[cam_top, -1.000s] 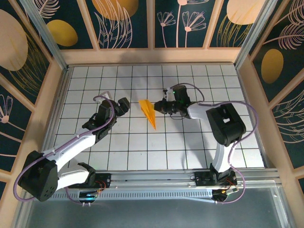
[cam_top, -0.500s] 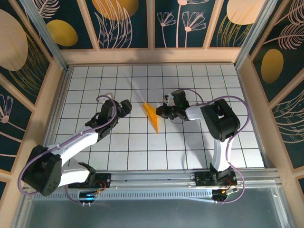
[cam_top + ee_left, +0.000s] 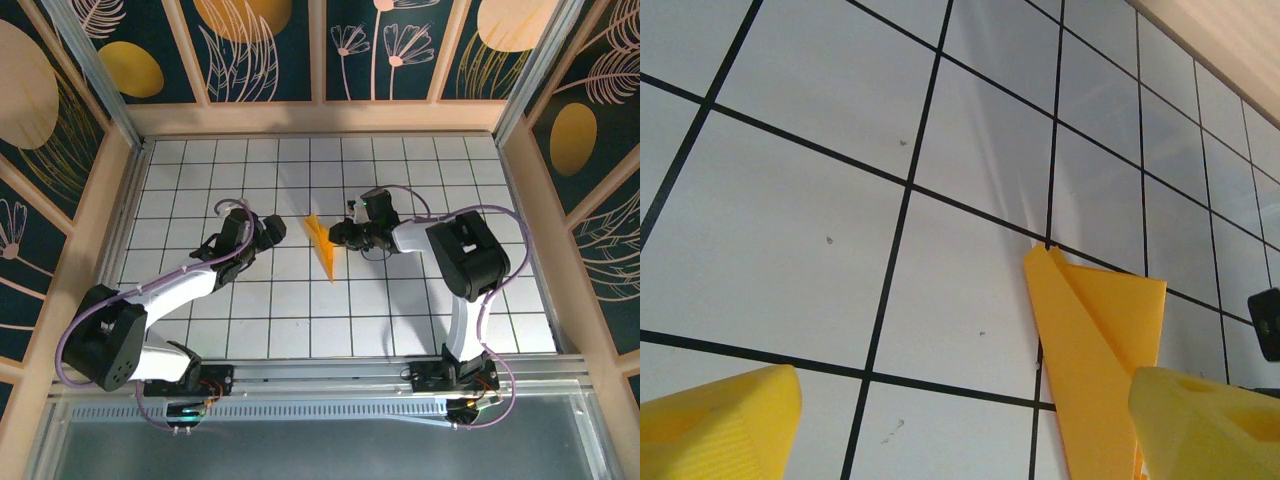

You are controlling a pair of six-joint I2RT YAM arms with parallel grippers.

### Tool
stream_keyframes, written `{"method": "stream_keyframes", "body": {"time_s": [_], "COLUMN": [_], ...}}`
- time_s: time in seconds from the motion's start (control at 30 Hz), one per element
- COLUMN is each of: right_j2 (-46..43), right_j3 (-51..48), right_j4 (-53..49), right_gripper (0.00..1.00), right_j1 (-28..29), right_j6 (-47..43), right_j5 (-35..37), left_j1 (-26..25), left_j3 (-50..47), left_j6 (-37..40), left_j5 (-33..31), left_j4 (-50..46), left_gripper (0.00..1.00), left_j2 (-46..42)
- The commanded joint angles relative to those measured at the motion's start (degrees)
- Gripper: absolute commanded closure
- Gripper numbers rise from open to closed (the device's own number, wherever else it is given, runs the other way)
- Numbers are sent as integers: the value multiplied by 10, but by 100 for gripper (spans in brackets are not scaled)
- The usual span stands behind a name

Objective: Fold a paper plane with a square sheet of paper (fold left side to right side)
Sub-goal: Place the paper plane at the center of the table.

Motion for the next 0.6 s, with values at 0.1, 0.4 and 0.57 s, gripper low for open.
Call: {"method": "stream_keyframes", "body": {"time_s": [0.1, 0.4, 0.57], "right_j2": [-30, -20, -17], "right_j3": [25, 49, 65], "right_j4": [-60, -85, -109], "right_gripper": [76, 74, 74], "right_j1": [11, 34, 38], "right_j6": [-45, -57, -70], "right_j5": [32, 50, 62], "left_j1": [8, 11, 11], "left_j3": [4, 0, -1], "left_j6": [-4, -3, -8], "left_j5": [-6, 1, 28], "left_j4": [11, 13, 31], "left_gripper": [15, 15, 15], "left_j2": [-12, -13, 2]}}
